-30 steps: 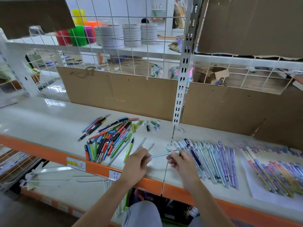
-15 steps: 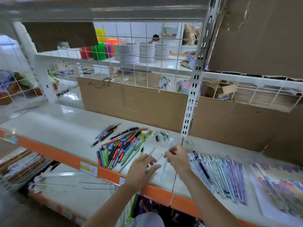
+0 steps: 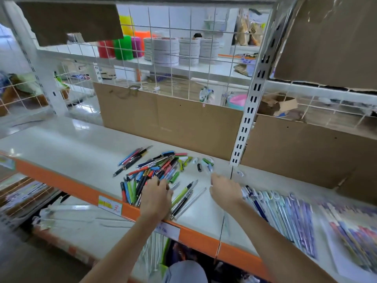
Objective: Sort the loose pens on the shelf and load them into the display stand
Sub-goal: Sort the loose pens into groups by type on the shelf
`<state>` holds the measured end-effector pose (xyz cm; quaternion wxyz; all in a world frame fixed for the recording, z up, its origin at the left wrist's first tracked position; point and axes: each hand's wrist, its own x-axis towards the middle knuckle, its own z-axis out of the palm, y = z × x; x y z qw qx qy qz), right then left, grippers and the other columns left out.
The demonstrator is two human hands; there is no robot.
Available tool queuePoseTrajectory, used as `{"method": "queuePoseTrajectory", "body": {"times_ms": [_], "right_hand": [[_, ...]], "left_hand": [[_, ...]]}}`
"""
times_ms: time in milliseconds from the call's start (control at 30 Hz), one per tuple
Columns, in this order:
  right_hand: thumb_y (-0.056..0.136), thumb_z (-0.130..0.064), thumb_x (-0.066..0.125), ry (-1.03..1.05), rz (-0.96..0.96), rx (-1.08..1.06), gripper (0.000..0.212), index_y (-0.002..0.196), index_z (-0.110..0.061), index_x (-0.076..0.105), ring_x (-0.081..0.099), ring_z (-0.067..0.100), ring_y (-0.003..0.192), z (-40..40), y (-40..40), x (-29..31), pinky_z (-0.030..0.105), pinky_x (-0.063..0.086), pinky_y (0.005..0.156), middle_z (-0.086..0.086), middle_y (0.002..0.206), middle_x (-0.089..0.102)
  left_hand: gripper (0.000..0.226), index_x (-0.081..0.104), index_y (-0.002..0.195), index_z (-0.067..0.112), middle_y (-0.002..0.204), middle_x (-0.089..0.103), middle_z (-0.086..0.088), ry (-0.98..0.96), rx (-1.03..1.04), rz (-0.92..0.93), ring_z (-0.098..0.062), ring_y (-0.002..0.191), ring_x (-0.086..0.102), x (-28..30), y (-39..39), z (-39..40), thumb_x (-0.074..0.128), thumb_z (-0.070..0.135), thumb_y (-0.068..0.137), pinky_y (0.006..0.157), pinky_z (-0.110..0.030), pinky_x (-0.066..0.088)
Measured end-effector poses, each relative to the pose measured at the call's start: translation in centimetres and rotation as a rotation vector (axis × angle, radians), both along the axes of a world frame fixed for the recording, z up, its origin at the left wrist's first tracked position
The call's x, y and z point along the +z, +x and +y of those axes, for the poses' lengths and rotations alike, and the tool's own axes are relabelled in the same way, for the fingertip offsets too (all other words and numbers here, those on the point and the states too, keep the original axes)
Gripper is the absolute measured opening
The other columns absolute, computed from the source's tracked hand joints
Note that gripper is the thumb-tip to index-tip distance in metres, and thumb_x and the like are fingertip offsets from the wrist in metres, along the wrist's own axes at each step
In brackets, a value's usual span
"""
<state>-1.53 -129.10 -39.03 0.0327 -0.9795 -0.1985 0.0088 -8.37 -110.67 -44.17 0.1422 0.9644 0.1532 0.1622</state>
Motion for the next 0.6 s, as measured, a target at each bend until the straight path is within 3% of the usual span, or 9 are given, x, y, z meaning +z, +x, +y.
{"method": "queuePoseTrajectory", "body": {"times_ms": [133, 267, 367, 500, 600], "right_hand": [[0.096, -0.004, 0.038, 0.207, 0.009, 0.092, 0.024, 0.111, -0.008, 0.056, 0.053, 0.026, 0.104, 3.5, 3.8, -1.4, 0.033, 0.044, 0.079, 0.009, 0.117, 0.055], [0.096, -0.004, 0.038, 0.224, -0.002, 0.127, 0.034, 0.127, -0.005, 0.052, 0.044, 0.032, 0.121, 6.1, 7.8, -2.0, 0.038, 0.041, 0.098, 0.013, 0.131, 0.049], [0.094, -0.003, 0.038, 0.121, 0.058, 0.091, 0.037, 0.130, -0.006, 0.047, 0.045, 0.033, 0.123, 7.1, 9.4, -2.2, 0.038, 0.040, 0.098, 0.014, 0.134, 0.047], [0.094, -0.008, 0.042, -0.075, -0.091, 0.155, 0.033, 0.126, -0.015, 0.049, 0.044, 0.028, 0.120, 7.2, 8.7, -2.1, 0.038, 0.031, 0.100, 0.011, 0.125, 0.050], [0.097, -0.018, 0.042, 0.018, -0.179, 0.146, 0.022, 0.113, -0.013, 0.056, 0.048, 0.026, 0.114, 6.2, 7.0, -1.7, 0.034, 0.033, 0.091, 0.007, 0.116, 0.057]], "left_hand": [[0.021, 0.049, 0.087, 0.018, 0.080, 0.050, 0.003, -0.100, -0.016, -0.114, -0.013, 0.076, 0.047, 0.3, -0.6, -0.2, 0.039, 0.033, 0.099, 0.071, -0.026, 0.042], [0.027, 0.049, 0.092, 0.018, 0.077, 0.056, 0.002, -0.191, -0.036, -0.135, -0.013, 0.068, 0.055, 0.3, -0.9, -0.2, 0.032, 0.038, 0.100, 0.058, -0.028, 0.046], [0.032, 0.050, 0.096, 0.018, 0.080, 0.057, 0.002, -0.155, -0.053, -0.145, -0.014, 0.065, 0.057, 0.4, -0.9, 0.0, 0.028, 0.041, 0.100, 0.056, -0.031, 0.049], [0.031, 0.052, 0.101, 0.021, 0.088, 0.057, 0.008, -0.107, -0.045, -0.119, -0.009, 0.066, 0.057, 0.1, -0.8, 0.3, 0.028, 0.041, 0.100, 0.052, -0.023, 0.045], [0.030, 0.055, 0.100, 0.019, 0.091, 0.054, 0.006, -0.085, -0.037, -0.097, -0.010, 0.069, 0.056, -0.1, -0.8, 0.4, 0.030, 0.035, 0.101, 0.055, -0.022, 0.045]]}}
